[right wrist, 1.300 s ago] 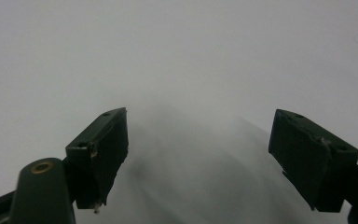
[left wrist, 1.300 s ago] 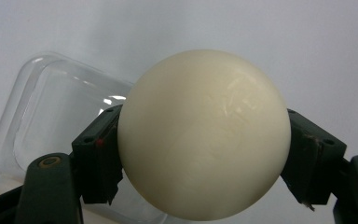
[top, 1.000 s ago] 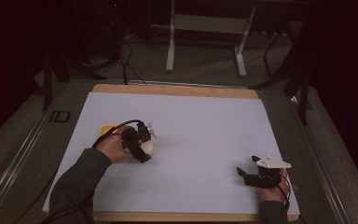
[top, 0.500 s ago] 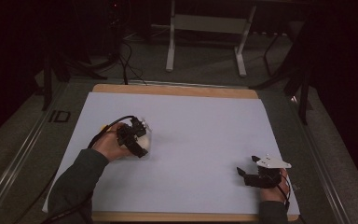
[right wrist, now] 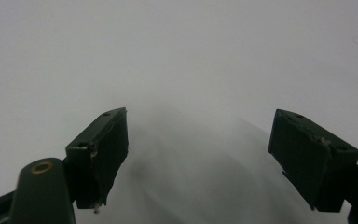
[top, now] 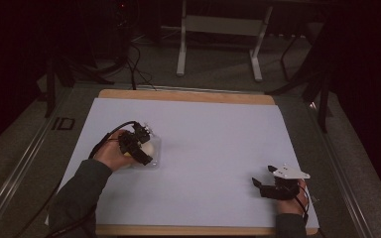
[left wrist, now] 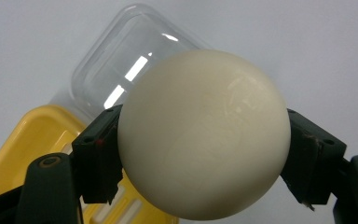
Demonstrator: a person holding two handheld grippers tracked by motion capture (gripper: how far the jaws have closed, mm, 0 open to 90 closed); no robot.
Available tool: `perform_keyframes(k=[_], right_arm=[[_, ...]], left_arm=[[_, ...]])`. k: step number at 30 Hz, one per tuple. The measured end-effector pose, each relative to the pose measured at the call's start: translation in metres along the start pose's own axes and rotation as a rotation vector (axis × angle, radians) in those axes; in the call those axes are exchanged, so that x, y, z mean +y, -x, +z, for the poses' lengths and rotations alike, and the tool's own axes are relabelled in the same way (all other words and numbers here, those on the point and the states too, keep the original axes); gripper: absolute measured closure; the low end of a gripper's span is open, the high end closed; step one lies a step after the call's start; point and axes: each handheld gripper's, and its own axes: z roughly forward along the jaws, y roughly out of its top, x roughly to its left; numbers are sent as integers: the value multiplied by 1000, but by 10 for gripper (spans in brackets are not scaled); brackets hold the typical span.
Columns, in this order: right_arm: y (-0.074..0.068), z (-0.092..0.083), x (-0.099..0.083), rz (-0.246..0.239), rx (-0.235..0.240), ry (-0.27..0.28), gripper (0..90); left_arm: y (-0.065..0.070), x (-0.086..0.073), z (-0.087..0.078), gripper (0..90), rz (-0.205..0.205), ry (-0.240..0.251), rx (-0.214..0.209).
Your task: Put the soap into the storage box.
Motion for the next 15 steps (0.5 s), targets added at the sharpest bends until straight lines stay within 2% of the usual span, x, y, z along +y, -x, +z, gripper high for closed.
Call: perform_keyframes(k=[9,15], right_arm=[[-1,0,0,-2,-3,2,197],[-1,0,0,-4,-4,2,197]], left_arm=[[-10,-8,-5,249,-62,-2,13],[-16,-14,-9,250,-88,1,19]])
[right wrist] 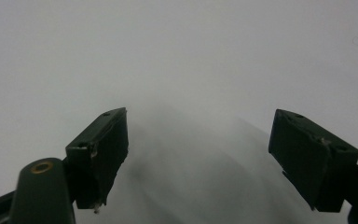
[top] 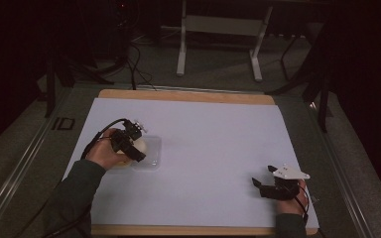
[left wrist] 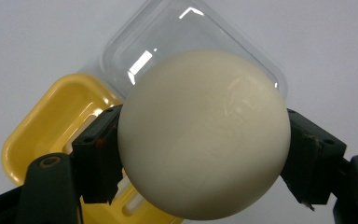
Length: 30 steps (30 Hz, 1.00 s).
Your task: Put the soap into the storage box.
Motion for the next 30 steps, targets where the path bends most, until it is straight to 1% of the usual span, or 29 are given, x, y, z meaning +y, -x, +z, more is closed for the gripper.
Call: perform_keyframes(k=[8,10,16,20,21,30], right_arm=[[0,0,0,0,-2,1,197],[0,0,0,0,-2,2,197],[0,0,0,1,0,2,197],[-1,0,0,0,-2,-1,197],[-1,0,0,0,-2,-1,197],[-1,0,0,1,-3,0,197]], left_arm=[[-7,-7,-4,250,-36,7,11],[-8,-8,-5,250,-34,4,18],[-13,-13,-6,250,-60,9,22],[-18,-17,-6,250,-66,3,28],[-19,-18,-6,250,-75,4,28],[-29,-27,-5,250,-98,-11,36]])
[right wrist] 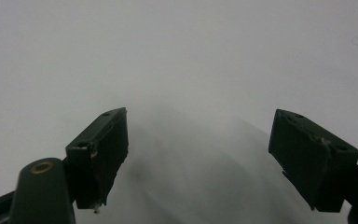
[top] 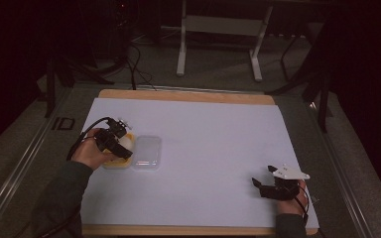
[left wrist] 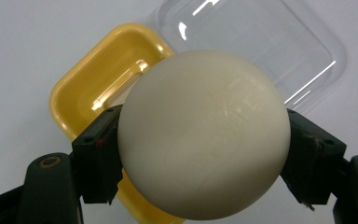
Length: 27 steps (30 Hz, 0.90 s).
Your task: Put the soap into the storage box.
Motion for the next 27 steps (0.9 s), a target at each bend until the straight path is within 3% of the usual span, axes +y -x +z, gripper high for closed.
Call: perform_keyframes(k=[15,27], right_arm=[[0,0,0,-1,-3,0,197],[0,0,0,2,-1,2,197]], left_arm=[[-18,-9,7,250,-22,-28,19],[-19,-5,22,249,7,-82,23]])
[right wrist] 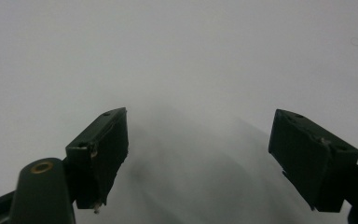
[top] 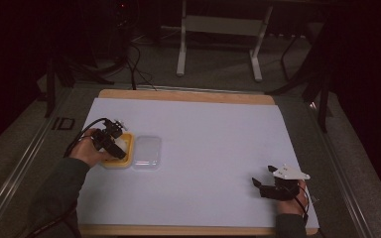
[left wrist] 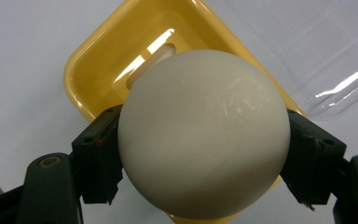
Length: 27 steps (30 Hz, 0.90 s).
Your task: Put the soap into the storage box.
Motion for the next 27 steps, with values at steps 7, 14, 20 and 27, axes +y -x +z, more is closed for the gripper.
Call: perform_keyframes(k=[7,14,20,27], right_arm=[[0,0,0,1,1,0,197],[0,0,0,0,1,1,197],[-1,0,0,-7,1,-4,197],[-1,0,0,-9,-1,-5,197]], left_arm=[[-3,3,8,249,1,-16,-28],[-4,2,18,247,5,-40,-27],[-7,-1,16,153,1,-10,-43],[-6,-6,12,76,11,10,-71]])
